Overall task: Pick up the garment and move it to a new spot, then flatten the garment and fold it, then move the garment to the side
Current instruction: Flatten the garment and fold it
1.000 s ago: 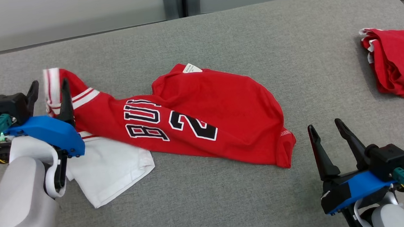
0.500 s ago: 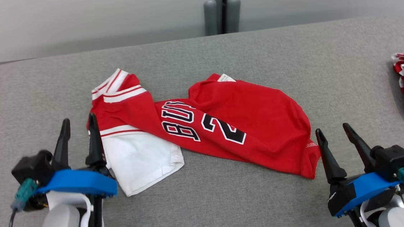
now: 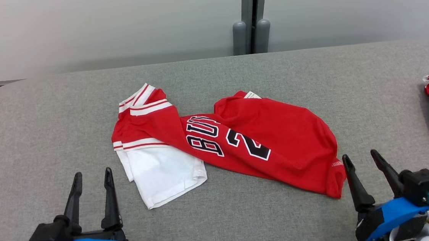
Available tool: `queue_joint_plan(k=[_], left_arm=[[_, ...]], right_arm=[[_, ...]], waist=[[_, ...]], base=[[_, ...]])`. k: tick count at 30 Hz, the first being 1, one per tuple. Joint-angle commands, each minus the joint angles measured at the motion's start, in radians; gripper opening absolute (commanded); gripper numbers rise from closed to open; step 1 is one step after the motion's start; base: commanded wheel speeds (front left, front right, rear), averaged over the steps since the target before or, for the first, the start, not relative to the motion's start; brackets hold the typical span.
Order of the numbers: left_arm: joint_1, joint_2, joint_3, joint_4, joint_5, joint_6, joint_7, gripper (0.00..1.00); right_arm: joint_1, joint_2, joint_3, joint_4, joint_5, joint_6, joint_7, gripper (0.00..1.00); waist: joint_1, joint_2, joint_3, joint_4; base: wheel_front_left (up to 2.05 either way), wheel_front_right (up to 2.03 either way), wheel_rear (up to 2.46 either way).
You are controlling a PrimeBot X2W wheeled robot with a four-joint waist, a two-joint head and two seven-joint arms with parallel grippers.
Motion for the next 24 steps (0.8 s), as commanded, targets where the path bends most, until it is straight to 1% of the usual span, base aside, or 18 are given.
queue_joint_plan(k=[1, 3, 6, 8, 11, 14, 19, 24], left_arm=[[0.013, -0.003, 0.004, -0.001, 0.010, -0.005, -0.004, 1.00], [0.021, -0.006, 0.014, 0.000, 0.021, -0.007, -0.004, 1.00], [0.024, -0.017, 0.027, 0.000, 0.032, -0.014, -0.004, 1.00], [0.021, -0.019, 0.035, 0.001, 0.035, -0.018, -0.004, 1.00], [0.016, -0.024, 0.043, 0.006, 0.039, -0.024, -0.004, 1.00], [0.006, -0.030, 0.043, 0.012, 0.046, -0.031, -0.004, 1.00], [-0.011, -0.034, 0.038, 0.024, 0.048, -0.039, -0.004, 1.00], [-0.019, -0.037, 0.035, 0.027, 0.050, -0.044, -0.004, 1.00]], right_arm=[[0.020, 0.000, -0.004, -0.004, -0.002, 0.001, 0.002, 1.00], [0.029, 0.000, -0.009, -0.008, -0.007, 0.001, 0.011, 1.00], [0.032, 0.000, 0.011, -0.013, -0.014, 0.001, 0.030, 1.00], [0.020, -0.001, 0.021, -0.002, -0.003, 0.000, 0.067, 1.00], [-0.009, 0.000, 0.027, 0.044, 0.013, 0.001, 0.167, 1.00], [-0.056, 0.000, 0.025, 0.099, 0.010, 0.001, 0.240, 1.00], [-0.143, -0.001, 0.028, 0.180, 0.027, 0.001, 0.294, 1.00], [-0.220, 0.000, 0.008, 0.259, -0.004, 0.001, 0.333, 1.00]], waist=[[0.0001, 0.0000, -0.005, 0.003], [0.0001, 0.0000, -0.008, 0.006], [0.0001, 0.0000, -0.009, 0.009], [0.0001, 0.0000, -0.007, 0.008], [0.0001, 0.0000, -0.005, 0.003], [0.0001, 0.0000, 0.000, 0.002], [0.0001, 0.0000, 0.009, 0.010], [0.0001, 0.0000, 0.017, 0.022]], base=[[0.00, 0.00, 0.00], [0.00, 0.00, 0.00], [0.00, 0.00, 0.00], [0.00, 0.00, 0.00], [0.00, 0.00, 0.00], [0.00, 0.00, 0.00], [0.00, 0.00, 0.00], [0.00, 0.00, 0.00]])
